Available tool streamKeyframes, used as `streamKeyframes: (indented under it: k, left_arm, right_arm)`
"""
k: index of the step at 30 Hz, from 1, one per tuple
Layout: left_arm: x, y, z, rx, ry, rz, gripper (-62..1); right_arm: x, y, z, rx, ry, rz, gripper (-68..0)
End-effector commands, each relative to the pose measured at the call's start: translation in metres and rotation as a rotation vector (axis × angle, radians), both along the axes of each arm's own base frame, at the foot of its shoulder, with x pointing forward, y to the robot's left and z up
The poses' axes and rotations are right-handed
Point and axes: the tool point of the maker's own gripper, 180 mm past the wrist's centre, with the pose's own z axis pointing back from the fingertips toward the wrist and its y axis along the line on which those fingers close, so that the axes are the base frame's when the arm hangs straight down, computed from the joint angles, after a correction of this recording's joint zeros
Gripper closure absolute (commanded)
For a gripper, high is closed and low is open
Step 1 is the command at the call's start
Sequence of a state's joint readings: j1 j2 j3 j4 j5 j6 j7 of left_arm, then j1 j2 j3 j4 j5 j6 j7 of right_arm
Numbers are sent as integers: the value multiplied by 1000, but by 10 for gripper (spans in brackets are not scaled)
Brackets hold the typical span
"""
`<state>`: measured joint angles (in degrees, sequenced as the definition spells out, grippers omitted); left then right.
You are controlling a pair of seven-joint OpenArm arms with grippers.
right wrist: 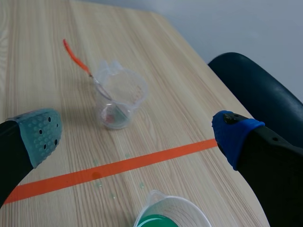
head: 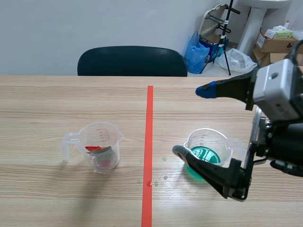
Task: Do the redox reaction experiment
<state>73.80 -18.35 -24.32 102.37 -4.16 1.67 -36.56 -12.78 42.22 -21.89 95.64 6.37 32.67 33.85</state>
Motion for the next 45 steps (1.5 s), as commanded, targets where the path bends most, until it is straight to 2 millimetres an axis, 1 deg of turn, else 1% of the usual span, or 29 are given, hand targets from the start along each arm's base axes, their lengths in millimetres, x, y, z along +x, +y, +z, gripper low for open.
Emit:
streamKeyframes:
  k: [1,4,6,11,18,22,28,32,39,45]
  left_arm:
    - [-4,-2,5,3,-13,5,-623]
    - [-12,-2,3,34,-4,12,-623]
    - [-16,-6,3,48,-11,6,-623]
    - [-27,-13,-4,78,9,-20,-623]
    - [-26,-15,-3,73,4,-38,-623]
    - [-25,-15,-3,75,4,-52,-623]
    - [-25,-15,-3,74,4,-52,-623]
    - [-25,-15,-3,74,4,-52,-623]
    - [-25,-15,-3,74,4,-52,-623]
    - [-25,-15,-3,75,5,-52,-623]
  right_arm:
    - [3,7,9,22,-28,22,-679]
    - [5,17,0,18,-19,49,-679]
    - [5,25,-3,28,-9,66,-679]
    - [6,47,-14,18,-13,116,-679]
    - [11,74,-24,34,34,185,-679]
    - [17,89,-25,42,36,205,-679]
    - [20,112,-29,16,31,240,-679]
    - [17,125,-32,2,62,264,-679]
    - [16,145,-35,-35,55,268,-679]
    - [17,148,-37,-51,60,263,-675]
